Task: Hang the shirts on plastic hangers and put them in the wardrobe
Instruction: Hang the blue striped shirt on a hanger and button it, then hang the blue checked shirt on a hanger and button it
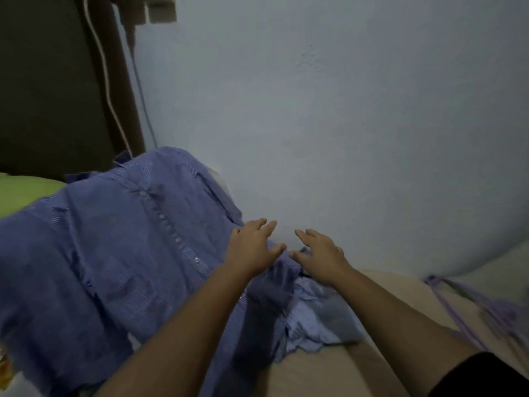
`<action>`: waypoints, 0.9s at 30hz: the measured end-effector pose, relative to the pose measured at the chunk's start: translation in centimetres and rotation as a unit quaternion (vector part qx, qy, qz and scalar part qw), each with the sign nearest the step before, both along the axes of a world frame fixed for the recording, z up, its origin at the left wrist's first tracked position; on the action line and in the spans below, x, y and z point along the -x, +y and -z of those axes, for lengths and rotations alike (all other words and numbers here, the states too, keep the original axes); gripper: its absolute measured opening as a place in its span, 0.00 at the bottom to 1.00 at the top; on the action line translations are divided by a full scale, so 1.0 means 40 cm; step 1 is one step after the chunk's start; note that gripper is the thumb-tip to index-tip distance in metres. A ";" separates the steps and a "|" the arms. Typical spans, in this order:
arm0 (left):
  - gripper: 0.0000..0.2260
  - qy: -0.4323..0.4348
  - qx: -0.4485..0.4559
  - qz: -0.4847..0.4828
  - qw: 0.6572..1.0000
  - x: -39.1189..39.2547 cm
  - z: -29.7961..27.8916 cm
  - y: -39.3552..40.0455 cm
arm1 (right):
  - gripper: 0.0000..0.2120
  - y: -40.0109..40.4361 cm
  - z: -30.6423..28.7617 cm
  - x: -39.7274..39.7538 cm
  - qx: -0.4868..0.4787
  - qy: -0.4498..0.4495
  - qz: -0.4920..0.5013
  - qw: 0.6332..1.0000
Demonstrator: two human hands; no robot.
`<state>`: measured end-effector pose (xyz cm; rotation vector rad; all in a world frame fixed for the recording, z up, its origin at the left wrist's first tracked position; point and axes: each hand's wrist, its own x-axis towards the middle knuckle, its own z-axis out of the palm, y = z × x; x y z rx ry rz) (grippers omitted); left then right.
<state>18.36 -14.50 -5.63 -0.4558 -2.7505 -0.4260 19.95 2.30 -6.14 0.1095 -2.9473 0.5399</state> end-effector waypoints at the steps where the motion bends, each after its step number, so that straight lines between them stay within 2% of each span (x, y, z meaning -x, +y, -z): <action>1: 0.29 -0.009 -0.001 0.015 1.000 -0.001 0.019 0.032 | 0.28 0.035 0.019 -0.012 0.001 -0.004 0.012 1.000; 7: 0.30 -0.049 0.007 0.088 0.995 0.022 0.142 0.179 | 0.29 0.211 0.149 -0.035 0.018 -0.034 0.059 0.998; 15: 0.31 -0.121 -0.013 0.128 0.984 0.130 0.333 0.310 | 0.28 0.350 0.330 0.046 0.094 -0.072 0.069 0.991; 20: 0.35 -0.105 -0.016 0.113 0.988 0.249 0.427 0.343 | 0.28 0.369 0.400 0.171 0.166 -0.075 0.047 0.982; 23: 0.37 -0.046 -0.009 0.078 0.996 0.326 0.472 0.334 | 0.29 0.354 0.440 0.263 0.203 -0.056 0.021 0.977; 25: 0.40 -0.027 -0.012 0.042 0.999 0.372 0.493 0.318 | 0.28 0.334 0.455 0.320 0.198 -0.039 0.002 0.980; 27: 0.45 -0.049 -0.007 0.006 0.999 0.404 0.513 0.295 | 0.28 0.312 0.468 0.369 0.159 -0.028 -0.005 0.987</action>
